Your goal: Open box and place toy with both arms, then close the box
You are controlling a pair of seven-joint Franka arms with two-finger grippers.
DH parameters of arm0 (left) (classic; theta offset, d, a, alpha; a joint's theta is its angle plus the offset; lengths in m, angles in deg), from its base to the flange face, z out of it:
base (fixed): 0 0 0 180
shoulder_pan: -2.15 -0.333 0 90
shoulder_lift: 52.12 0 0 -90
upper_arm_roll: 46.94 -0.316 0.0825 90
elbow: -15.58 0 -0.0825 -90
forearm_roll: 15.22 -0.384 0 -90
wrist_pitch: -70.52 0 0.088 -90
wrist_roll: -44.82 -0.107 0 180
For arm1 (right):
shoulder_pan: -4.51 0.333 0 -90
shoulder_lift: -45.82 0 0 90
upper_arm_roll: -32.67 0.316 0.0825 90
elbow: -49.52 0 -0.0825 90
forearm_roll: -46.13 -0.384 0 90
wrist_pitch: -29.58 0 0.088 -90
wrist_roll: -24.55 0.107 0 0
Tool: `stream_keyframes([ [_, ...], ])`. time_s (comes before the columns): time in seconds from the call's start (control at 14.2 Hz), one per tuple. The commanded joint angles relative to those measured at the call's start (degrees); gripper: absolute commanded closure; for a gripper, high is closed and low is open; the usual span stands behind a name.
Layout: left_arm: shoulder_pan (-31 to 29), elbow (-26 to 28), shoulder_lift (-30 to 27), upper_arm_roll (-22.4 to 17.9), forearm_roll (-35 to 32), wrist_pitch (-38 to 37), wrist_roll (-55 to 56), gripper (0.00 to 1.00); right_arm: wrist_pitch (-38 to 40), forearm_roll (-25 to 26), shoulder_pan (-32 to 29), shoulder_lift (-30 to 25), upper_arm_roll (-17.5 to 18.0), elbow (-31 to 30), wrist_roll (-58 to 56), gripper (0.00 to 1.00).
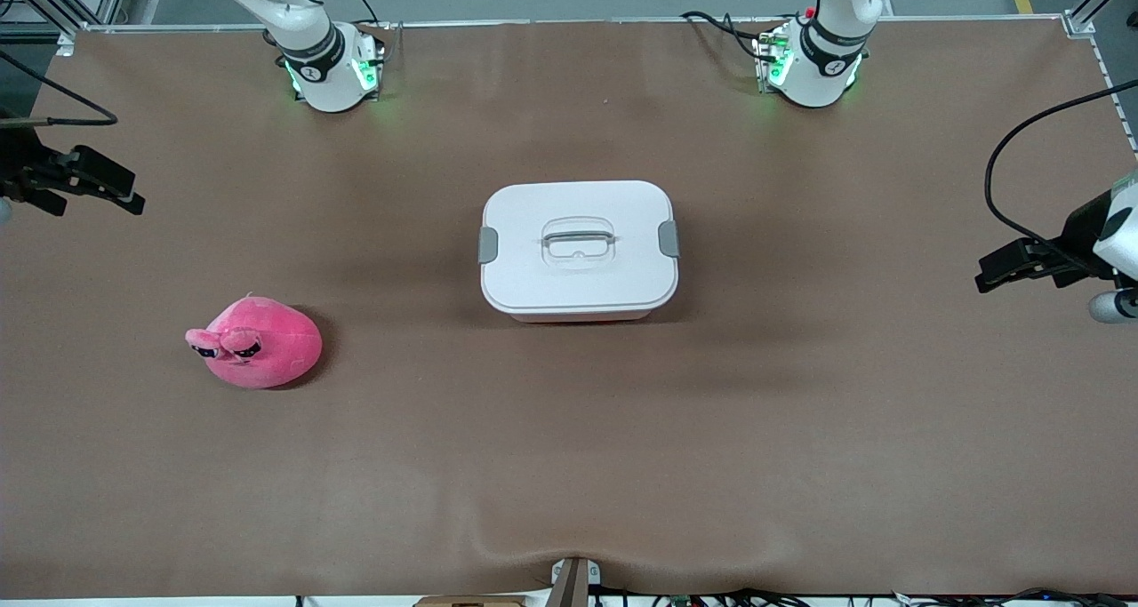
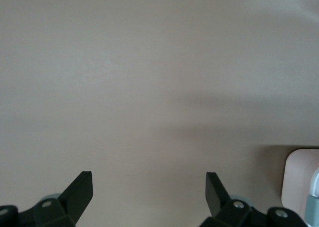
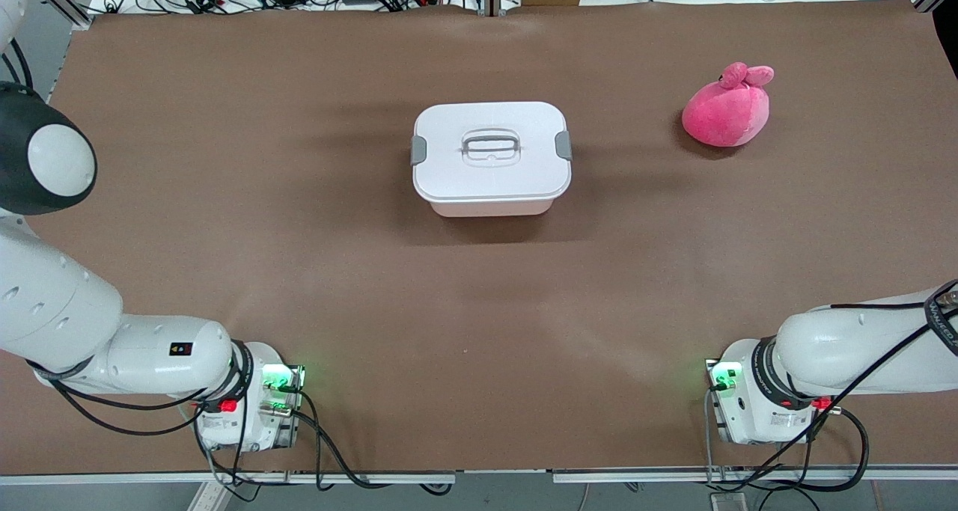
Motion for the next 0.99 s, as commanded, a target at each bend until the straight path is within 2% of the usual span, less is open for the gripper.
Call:
stream_keyframes([
  [0.0,0.6,-1.3,2.3,0.4,-0.7,0.6,1.9,0.00,0.1,-0.7,0.2,1.4,-0.2,1.2,-0.5,0.00],
  [0.28,2.9,-1.6,3.5,0.6,-0.7,1.5,7.1,0.00,-0.3,-0.4,-0.4,4.2,-0.3,1.3,0.0,0.00],
  [0.49,6.5,-1.6,4.3,0.6,-0.7,2.0,14.2,0.00,-0.5,-3.0,-1.3,5.7,-0.6,1.5,0.0,0.00],
  [0.91,12.3,-1.5,5.7,0.6,1.1,2.1,23.9,0.00,-4.6,-3.1,-0.4,13.4,-0.4,4.1,-0.4,0.00],
])
